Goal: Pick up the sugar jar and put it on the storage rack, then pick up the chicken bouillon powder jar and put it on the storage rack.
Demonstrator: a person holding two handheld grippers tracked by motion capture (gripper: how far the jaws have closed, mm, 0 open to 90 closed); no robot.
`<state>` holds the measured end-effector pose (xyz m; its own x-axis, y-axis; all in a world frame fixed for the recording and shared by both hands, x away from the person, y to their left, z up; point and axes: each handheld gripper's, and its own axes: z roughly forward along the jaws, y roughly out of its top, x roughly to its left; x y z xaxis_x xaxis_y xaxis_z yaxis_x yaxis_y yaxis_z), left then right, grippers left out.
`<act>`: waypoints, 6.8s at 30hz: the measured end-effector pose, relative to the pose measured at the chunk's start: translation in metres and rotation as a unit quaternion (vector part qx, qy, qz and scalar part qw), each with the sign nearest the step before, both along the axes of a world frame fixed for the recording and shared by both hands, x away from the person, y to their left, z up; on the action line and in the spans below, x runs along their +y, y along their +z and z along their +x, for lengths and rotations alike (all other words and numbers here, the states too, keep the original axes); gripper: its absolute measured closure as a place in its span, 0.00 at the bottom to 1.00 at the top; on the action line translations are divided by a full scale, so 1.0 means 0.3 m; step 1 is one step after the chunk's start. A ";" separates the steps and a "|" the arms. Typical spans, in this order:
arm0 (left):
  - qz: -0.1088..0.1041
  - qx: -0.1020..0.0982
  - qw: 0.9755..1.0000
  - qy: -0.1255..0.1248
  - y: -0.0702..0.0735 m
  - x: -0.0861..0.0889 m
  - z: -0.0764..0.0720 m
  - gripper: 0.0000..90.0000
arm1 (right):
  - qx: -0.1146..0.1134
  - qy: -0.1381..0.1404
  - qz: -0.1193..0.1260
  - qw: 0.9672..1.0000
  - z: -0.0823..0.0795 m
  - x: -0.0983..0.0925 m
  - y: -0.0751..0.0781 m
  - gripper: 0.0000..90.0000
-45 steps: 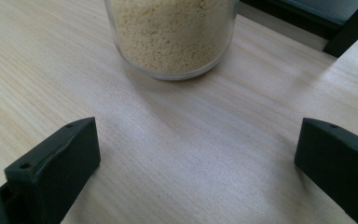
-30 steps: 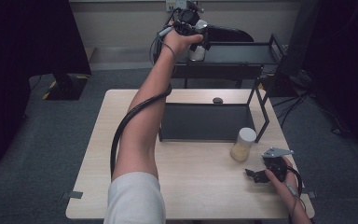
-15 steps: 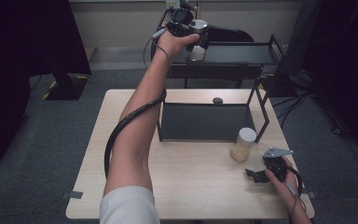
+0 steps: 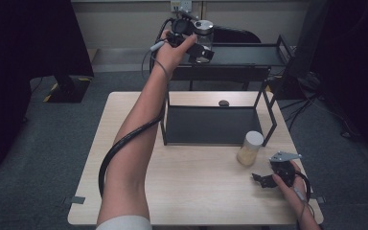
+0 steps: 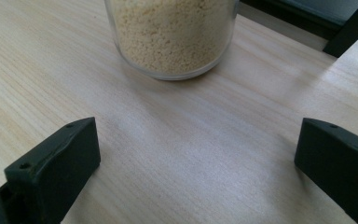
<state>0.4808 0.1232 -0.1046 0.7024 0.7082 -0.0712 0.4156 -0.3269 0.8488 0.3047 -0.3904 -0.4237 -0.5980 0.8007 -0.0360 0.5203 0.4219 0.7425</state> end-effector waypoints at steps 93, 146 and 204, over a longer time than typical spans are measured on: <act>-0.029 0.017 0.995 -0.094 -0.632 0.166 -0.227 0.02 | -0.001 0.000 0.000 1.000 -0.001 0.000 -0.001 0.00; 0.015 0.049 0.996 -0.077 -0.998 0.269 -0.393 0.02 | 0.001 -0.001 0.000 1.000 -0.001 0.001 0.000 0.00; 0.102 0.025 0.992 -0.067 -1.065 0.286 -0.513 0.00 | -0.002 -0.007 0.053 0.999 0.052 -0.026 0.053 0.01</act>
